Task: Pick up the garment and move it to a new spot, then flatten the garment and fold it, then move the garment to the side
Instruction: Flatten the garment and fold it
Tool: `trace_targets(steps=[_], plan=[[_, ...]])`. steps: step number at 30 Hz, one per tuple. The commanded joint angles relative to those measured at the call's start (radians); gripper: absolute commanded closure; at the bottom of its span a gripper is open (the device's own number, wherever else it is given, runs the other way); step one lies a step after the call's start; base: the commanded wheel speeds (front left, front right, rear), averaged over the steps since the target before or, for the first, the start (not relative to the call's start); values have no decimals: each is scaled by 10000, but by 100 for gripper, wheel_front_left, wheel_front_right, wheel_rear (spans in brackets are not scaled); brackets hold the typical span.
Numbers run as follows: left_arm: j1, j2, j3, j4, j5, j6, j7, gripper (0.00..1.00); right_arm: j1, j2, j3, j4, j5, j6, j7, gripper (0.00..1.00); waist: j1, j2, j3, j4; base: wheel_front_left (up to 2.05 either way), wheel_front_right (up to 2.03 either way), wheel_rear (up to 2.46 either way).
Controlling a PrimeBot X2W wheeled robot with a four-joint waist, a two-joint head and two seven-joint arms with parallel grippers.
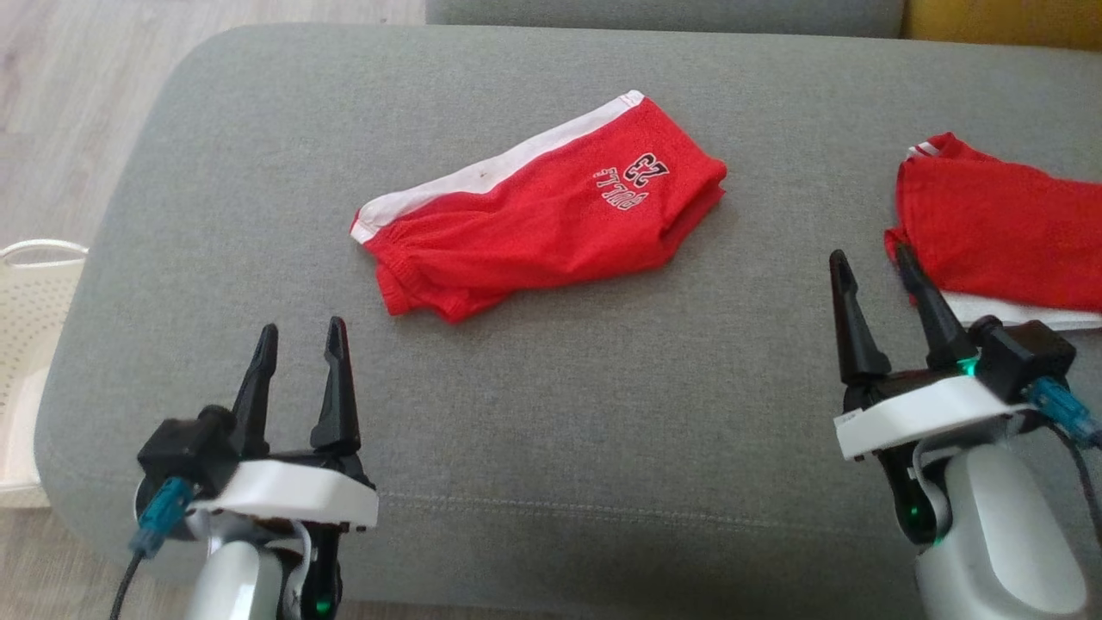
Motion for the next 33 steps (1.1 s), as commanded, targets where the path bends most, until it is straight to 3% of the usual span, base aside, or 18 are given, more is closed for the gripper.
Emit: trace_targets(steps=[1,11,18,26,33], plan=[[-268,17,347,-381,40,-68,-121,0,-117,66,145,-401,-69,-11,85,0,1,-1,-18,48,0,0,0],[-464,12,100,-502,-218,56,-122,0,-397,31,-32,-823,78,-11,935,0,1,-1,600,640,0,0,0],[-764,12,-268,-457,-445,131,-122,0,-1144,355,-632,-581,1928,-11,2487,0,1,-1,1222,1240,0,0,0],[-1049,11,-673,-436,-725,294,-122,0,-2538,826,-2266,892,4434,-11,5138,0,1,-1,1774,1866,0,0,0],[-1094,11,-1138,-253,-808,323,-122,0,-3666,948,-3652,2198,4822,-11,6178,0,1,-1,2028,2364,0,0,0]])
